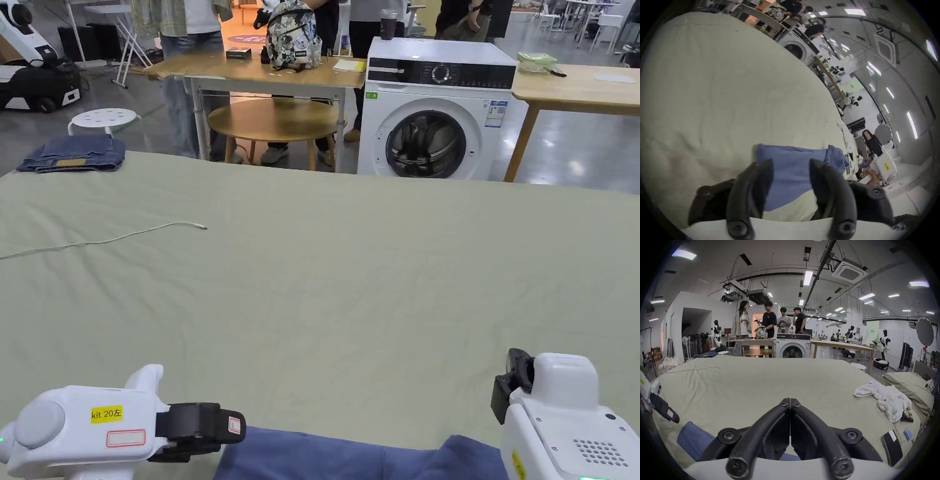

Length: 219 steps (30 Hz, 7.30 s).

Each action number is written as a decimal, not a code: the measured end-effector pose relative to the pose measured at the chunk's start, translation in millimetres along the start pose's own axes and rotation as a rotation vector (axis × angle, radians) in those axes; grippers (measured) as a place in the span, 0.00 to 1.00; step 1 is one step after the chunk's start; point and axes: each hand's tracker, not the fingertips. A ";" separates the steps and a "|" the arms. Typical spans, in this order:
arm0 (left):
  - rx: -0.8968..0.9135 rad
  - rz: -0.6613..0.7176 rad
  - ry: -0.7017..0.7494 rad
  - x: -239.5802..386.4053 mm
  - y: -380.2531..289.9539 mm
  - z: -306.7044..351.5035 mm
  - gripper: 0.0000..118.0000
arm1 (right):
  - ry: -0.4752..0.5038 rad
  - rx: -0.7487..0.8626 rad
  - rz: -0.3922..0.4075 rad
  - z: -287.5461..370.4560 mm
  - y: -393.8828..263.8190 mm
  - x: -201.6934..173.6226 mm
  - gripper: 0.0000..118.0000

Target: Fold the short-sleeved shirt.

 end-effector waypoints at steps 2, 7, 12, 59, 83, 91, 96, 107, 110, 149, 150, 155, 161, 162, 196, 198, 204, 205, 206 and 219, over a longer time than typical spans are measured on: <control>-0.042 0.059 -0.034 -17.4 -4.3 -6.1 0.56 | 0.002 -0.005 0.004 -0.6 -1.0 -2.0 0.00; -0.132 0.170 -0.120 -56.3 -20.3 -40.2 0.56 | 0.001 -0.014 0.012 -0.1 -3.2 -2.8 0.00; -0.112 0.217 -0.325 -65.6 -28.2 -59.6 0.51 | -0.009 -0.020 0.016 1.4 -3.6 -1.7 0.00; -0.057 -0.301 0.115 152.2 -8.0 -4.1 0.03 | 0.005 -0.029 0.005 3.9 -6.0 -1.1 0.00; -0.245 -0.276 0.084 184.6 -53.1 -155.8 0.33 | -0.051 -0.055 -0.033 7.2 -15.9 31.2 0.00; -0.196 -0.164 -0.023 164.4 -34.4 -134.5 0.10 | -0.058 -0.054 -0.039 9.8 -15.2 34.5 0.00; -0.312 0.015 -0.169 135.0 -50.8 -182.8 0.04 | -0.064 -0.059 -0.047 9.7 -16.7 36.4 0.00; -0.290 -0.142 -0.014 156.3 -73.8 -223.5 0.00 | -0.073 -0.074 -0.049 7.5 -20.3 38.6 0.00; -0.281 -0.216 0.014 171.6 -70.5 -212.0 0.00 | -0.070 -0.070 -0.046 7.0 -18.3 35.5 0.00; 1.002 -0.602 0.560 133.9 -22.0 21.8 0.00 | -0.004 0.188 -0.026 45.5 18.4 -28.8 0.00; 1.000 -0.593 0.560 132.6 -22.2 21.5 0.00 | 0.003 0.130 -0.021 47.1 7.4 -32.7 0.00; 0.976 -0.575 0.569 128.1 -24.9 17.8 0.00 | 0.122 -0.145 0.048 52.9 -43.1 -61.6 0.00; 0.941 -0.580 0.564 120.9 -34.9 15.6 0.00 | 0.135 -0.416 0.110 20.3 -104.6 -81.8 0.00; 0.931 -0.580 0.563 119.2 -37.3 16.0 0.00 | 0.113 -0.455 0.095 12.0 -111.4 -80.9 0.00; -0.252 -0.027 -0.337 6.4 -36.5 -124.2 0.71 | 0.127 -0.454 0.062 2.3 -115.7 -69.6 0.00; -0.234 0.032 -0.436 4.4 -35.7 -129.9 0.68 | 0.126 -0.451 0.064 4.2 -115.0 -71.9 0.00; -0.245 0.141 -0.365 -9.3 -31.4 -139.6 0.22 | 0.126 -0.441 0.045 6.8 -114.6 -72.5 0.00; -0.240 0.140 -0.364 -7.6 -32.2 -138.1 0.21 | 0.127 -0.439 0.045 9.1 -112.1 -74.6 0.00; -0.237 0.137 -0.367 -5.9 -32.9 -137.4 0.21 | 0.127 -0.438 0.048 10.0 -111.5 -75.4 0.00; -0.204 0.137 -0.398 7.2 -21.8 -114.6 0.19 | 0.152 -0.392 0.073 9.7 -90.5 -73.4 0.00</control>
